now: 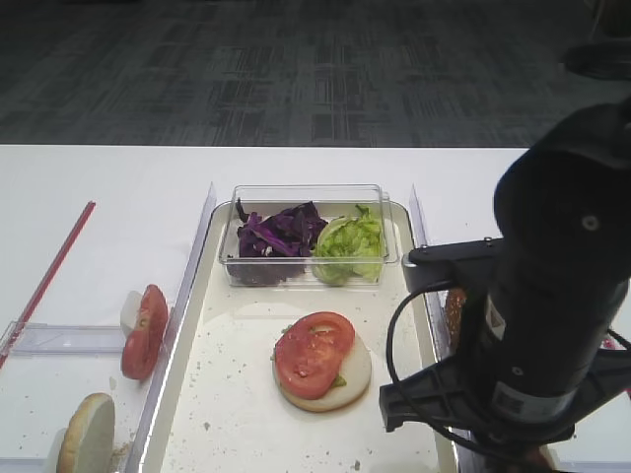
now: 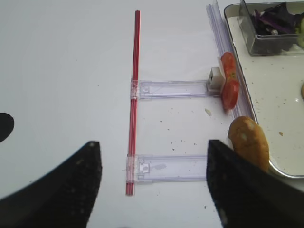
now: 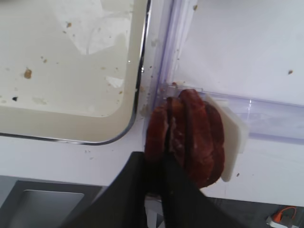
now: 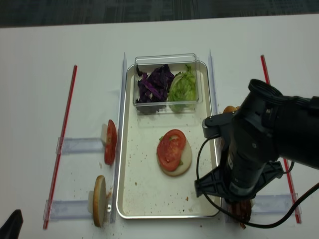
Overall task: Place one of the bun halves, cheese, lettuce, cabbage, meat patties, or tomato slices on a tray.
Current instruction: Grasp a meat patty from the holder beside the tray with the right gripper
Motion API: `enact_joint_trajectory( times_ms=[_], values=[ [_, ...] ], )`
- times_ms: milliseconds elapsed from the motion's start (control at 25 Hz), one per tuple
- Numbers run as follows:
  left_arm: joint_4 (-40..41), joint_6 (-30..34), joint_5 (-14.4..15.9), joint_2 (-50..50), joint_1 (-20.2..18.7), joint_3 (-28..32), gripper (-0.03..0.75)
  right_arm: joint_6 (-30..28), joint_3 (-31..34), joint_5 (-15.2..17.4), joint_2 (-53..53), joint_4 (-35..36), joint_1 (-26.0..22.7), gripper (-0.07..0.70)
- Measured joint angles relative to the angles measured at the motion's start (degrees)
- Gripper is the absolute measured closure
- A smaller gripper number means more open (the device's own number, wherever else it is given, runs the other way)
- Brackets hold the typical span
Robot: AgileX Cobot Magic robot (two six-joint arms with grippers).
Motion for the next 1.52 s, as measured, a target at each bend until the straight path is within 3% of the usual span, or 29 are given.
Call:
enact_joint_trajectory(
  times_ms=[720, 1160, 1520],
  values=[
    [0.0, 0.0, 0.0, 0.0, 0.0, 0.0, 0.278, 0.22, -0.14, 0.28, -3.1, -0.29, 0.0, 0.513],
    [0.0, 0.0, 0.0, 0.0, 0.0, 0.0, 0.278, 0.22, -4.79, 3.72, -4.15, -2.58, 0.0, 0.513],
    [0.0, 0.0, 0.0, 0.0, 0.0, 0.0, 0.278, 0.22, -4.79, 3.95, -4.15, -2.97, 0.0, 0.513]
  ],
)
